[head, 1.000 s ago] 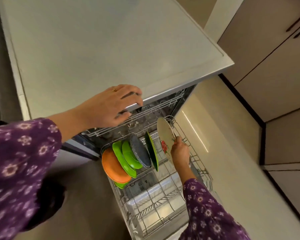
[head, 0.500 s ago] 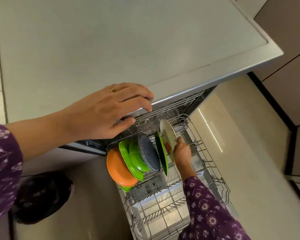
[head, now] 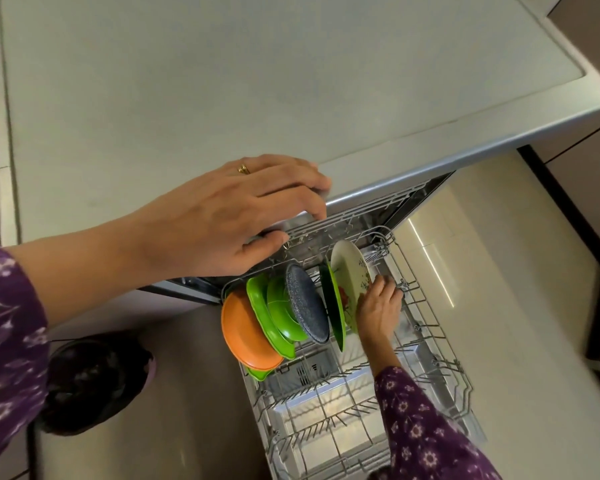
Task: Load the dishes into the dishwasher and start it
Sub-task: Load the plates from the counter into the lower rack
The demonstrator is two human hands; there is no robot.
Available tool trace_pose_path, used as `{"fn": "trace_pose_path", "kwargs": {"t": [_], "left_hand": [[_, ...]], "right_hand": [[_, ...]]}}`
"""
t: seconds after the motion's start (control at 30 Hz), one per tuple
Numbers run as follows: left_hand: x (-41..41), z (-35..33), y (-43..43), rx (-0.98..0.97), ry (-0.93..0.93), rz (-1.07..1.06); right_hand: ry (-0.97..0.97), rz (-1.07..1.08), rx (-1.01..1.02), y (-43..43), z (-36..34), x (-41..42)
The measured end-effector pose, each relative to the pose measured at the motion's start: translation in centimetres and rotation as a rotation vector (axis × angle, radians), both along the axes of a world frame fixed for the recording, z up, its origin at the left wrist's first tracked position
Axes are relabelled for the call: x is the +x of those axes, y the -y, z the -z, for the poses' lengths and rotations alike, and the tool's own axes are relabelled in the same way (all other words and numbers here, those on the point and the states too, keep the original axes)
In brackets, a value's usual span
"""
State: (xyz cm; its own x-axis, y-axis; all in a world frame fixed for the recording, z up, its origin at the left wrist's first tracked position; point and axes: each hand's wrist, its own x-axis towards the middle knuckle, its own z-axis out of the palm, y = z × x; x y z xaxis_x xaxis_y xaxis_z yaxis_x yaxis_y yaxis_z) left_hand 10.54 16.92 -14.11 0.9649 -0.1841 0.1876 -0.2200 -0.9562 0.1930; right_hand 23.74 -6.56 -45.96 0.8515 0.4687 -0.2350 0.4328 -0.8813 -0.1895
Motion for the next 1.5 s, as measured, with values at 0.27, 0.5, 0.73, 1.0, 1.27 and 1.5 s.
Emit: {"fn": "trace_pose_path", "kwargs": {"t": [0.27,0.5,0.73,1.0,1.27,1.5], "left_hand": [[-0.1,0.1,-0.1,-0.020,0.006,0.007],[-0.1,0.3,-0.2,-0.022,0.037,0.002],[-0.3,-0.1,0.1,0.004,0.013,-0.018],[-0.2,0.0,0.0,-0.014,0.009,-0.025],[-0.1,-0.1,0.0,-0.021,0.016,-0.026],[-0.2,0.0,0.0,0.006,0.026,-0.024]], "right_hand": [[-0.331,-0.166,-0.340,-2.5,4.4,-3.3],[-0.342,-0.094,-0.156,-3.9,5.5,-2.3],[-0.300,-0.102,-0.265,-4.8,4.1,-2.4],[-0.199,-0.246,-0.340,-5.3,3.2,-0.7],[-0.164,-0.277,-0.312,-5.6,2.3,-0.4],[-0.308,-0.101,-0.168,-4.0,3.5,0.5]]}}
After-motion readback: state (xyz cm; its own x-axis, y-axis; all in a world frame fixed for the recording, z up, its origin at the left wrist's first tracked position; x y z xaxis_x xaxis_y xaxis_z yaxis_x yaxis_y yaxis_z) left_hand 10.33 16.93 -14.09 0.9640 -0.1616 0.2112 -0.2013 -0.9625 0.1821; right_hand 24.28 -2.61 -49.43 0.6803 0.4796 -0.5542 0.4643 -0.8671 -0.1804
